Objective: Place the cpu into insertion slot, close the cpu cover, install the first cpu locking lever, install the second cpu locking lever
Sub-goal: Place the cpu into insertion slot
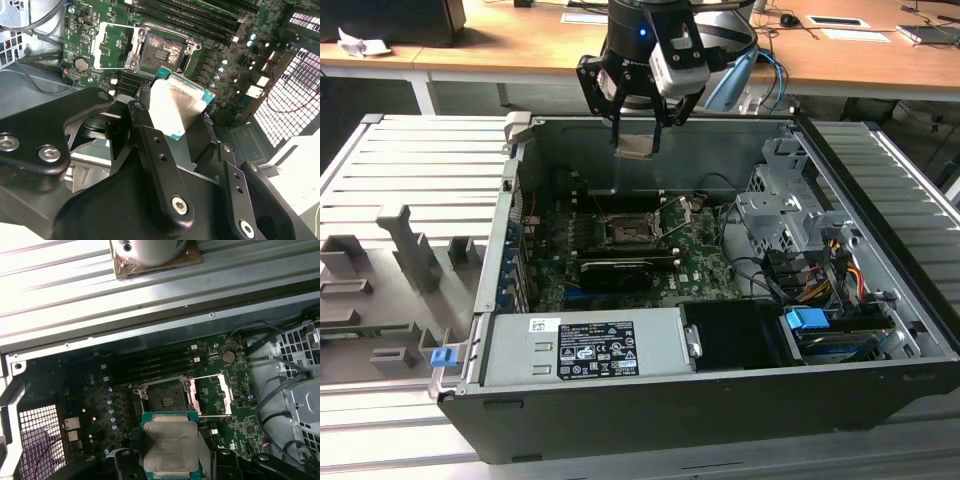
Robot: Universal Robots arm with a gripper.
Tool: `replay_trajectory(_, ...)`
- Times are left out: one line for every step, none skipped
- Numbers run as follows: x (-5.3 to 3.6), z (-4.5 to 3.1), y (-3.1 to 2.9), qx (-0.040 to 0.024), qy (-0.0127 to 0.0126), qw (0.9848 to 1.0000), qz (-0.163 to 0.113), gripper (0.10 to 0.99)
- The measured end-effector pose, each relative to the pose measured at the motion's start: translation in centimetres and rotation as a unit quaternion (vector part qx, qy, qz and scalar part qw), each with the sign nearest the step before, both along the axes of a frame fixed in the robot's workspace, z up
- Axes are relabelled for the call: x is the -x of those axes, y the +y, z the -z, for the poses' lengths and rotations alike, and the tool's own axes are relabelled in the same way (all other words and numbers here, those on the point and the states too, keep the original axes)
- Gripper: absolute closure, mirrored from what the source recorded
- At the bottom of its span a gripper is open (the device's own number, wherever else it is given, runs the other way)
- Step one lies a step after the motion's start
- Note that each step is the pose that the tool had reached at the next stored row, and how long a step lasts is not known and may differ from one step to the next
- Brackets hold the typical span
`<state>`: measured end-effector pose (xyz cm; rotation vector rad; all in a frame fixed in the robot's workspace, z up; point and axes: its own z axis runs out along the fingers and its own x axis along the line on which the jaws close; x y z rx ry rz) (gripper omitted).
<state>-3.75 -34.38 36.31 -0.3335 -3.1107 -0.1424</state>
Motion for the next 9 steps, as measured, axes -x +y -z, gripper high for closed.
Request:
replay_trajectory(0.0,0.02,0.0,0.0,0.0,1.0,0.0,0.557)
replay_trajectory(0.0,0.04,0.0,-0.0001,0.0,1.0,0.001,0.557)
replay_trajectory(0.0,0.06,0.0,-0.0001,0.0,1.0,0.001,0.557)
replay_trajectory(0.0,0.1,0.0,0.0,0.0,1.0,0.001,0.557)
replay_trajectory(0.0,0.13,0.0,0.0,0.0001,1.0,0.001,0.557)
replay_trajectory(0.0,0.18,0.0,-0.0001,0.0,1.0,0.001,0.557)
replay_trajectory(0.0,0.21,0.0,-0.0001,0.0,1.0,0.001,0.557)
replay_trajectory(0.0,0.25,0.0,-0.0001,0.0001,1.0,0.001,0.557)
replay_trajectory(0.0,0.28,0.0,0.0,0.0001,1.0,0.001,0.557)
